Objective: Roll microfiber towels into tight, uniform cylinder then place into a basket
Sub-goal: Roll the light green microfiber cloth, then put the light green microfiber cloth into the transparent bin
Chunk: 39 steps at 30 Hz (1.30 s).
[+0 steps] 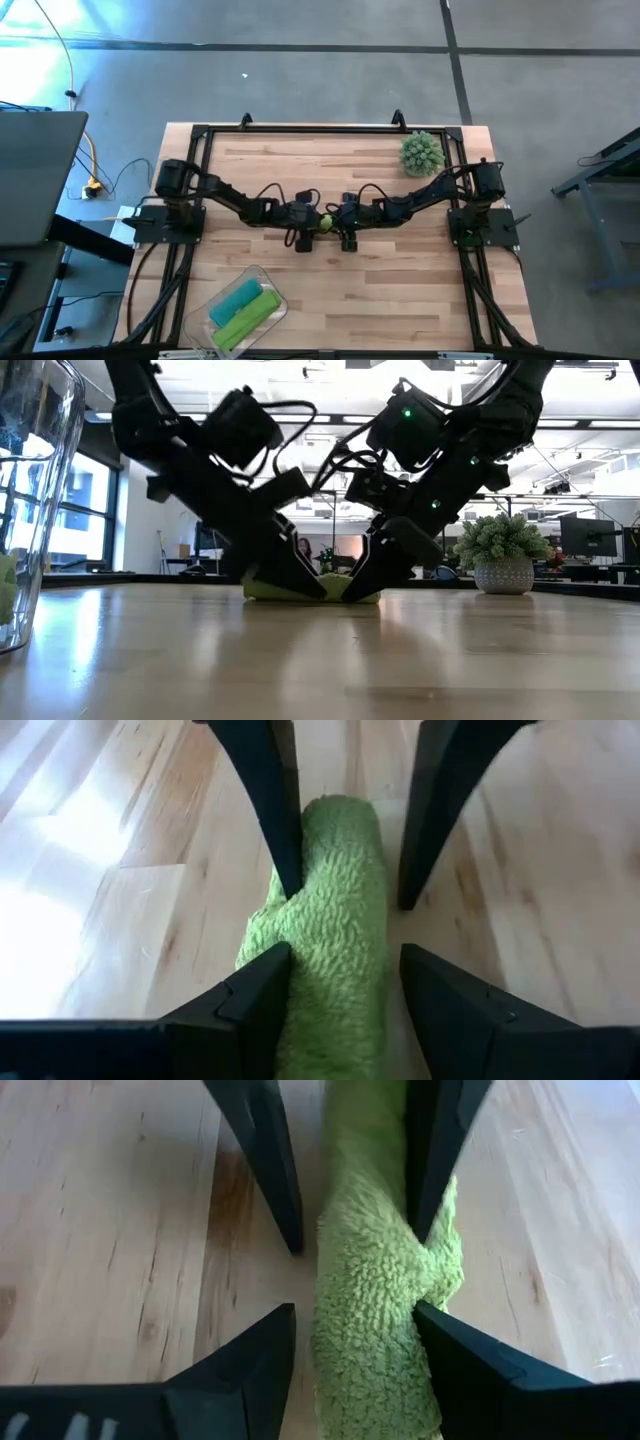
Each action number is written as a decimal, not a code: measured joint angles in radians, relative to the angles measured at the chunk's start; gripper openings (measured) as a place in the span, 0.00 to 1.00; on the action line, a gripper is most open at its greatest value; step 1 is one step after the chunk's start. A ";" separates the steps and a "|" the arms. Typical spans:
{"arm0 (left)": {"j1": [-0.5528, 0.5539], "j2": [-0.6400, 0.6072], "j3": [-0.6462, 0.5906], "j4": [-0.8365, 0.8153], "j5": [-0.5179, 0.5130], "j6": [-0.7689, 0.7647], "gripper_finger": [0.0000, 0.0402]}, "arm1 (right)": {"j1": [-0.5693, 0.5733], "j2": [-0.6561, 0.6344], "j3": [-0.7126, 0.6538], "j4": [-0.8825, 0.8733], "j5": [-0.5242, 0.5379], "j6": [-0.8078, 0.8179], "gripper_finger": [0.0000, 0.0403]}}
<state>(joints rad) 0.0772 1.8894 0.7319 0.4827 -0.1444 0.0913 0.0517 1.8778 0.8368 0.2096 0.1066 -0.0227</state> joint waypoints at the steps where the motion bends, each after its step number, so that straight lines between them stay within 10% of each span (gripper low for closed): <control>1: 0.000 0.016 0.009 0.002 -0.004 0.005 0.45 | 0.000 0.000 0.000 0.000 0.000 0.000 0.47; 18: 0.013 0.053 0.049 -0.108 -0.050 -0.140 0.05 | 0.003 -0.187 -0.005 -0.299 -0.020 0.049 0.47; 39: -0.060 -0.337 0.038 -0.330 -0.148 -0.302 0.05 | 0.030 -0.716 -0.006 -0.593 -0.050 -0.091 0.32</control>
<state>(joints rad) 0.0171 1.5529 0.7701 0.1525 -0.2924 -0.2103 0.0814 1.1614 0.8310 -0.3832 0.0563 -0.1139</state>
